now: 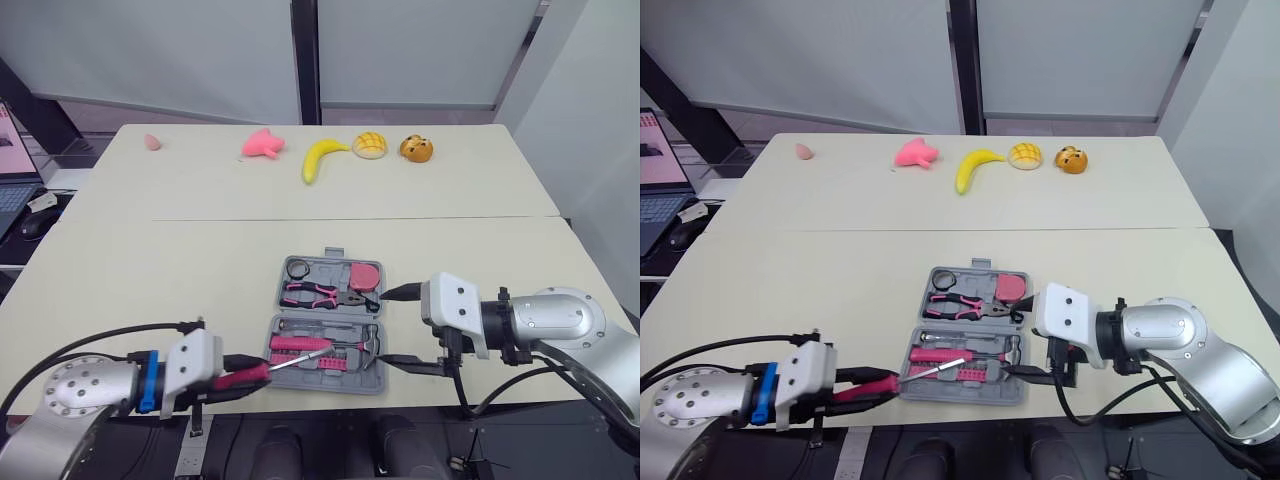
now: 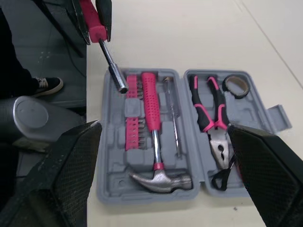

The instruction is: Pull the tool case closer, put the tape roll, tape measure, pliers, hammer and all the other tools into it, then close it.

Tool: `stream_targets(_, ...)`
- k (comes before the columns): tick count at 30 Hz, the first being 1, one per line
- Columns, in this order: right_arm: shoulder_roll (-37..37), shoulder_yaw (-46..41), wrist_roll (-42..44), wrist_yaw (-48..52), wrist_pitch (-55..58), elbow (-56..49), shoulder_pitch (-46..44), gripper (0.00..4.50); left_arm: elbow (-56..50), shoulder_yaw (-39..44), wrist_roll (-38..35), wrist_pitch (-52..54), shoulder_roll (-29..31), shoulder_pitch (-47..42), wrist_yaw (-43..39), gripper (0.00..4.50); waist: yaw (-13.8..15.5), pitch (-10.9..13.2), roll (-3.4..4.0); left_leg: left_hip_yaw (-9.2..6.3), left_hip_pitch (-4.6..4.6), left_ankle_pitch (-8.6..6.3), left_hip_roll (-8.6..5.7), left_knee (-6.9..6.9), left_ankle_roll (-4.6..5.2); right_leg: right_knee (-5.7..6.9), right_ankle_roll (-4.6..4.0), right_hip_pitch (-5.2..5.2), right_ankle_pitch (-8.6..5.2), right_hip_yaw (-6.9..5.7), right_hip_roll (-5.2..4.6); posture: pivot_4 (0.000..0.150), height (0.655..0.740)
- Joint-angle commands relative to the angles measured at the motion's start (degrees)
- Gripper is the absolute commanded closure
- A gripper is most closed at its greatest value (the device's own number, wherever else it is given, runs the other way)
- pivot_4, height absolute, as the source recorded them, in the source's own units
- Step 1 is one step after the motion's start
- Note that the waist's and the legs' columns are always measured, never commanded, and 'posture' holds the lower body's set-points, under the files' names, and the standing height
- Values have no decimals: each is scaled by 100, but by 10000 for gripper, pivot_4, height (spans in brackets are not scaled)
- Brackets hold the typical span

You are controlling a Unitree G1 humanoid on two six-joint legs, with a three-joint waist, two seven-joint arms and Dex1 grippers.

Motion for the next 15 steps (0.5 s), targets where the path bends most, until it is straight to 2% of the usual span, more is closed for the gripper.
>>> stream_targets(1, -285, -195, 67, 68, 25, -284, 199, 0, 25, -593, 559, -265, 30, -491, 55, 37630, 22, 0, -1, 0, -1, 0, 0, 0, 0, -1, 0, 0, 0, -1, 0, 1500, 7400)
stream_targets(4, -406, -220, 83, 48, 37, -337, 352, 0, 127, -1065, 913, -162, -77, -845, 212, 37630, 9, 2, -3, 2, -2, 0, 0, 0, 0, -2, 27, 0, 15, 2, 2, 1500, 7400)
stream_targets(15, -598, -175, -2, 29, 35, -359, 518, 0, 906, -2341, 1943, -323, -379, -1663, 369, 37630, 1, 3, -5, 2, -6, 0, 1, 3, 1, -2, 31, -2, 17, 2, 4, 1500, 7400)
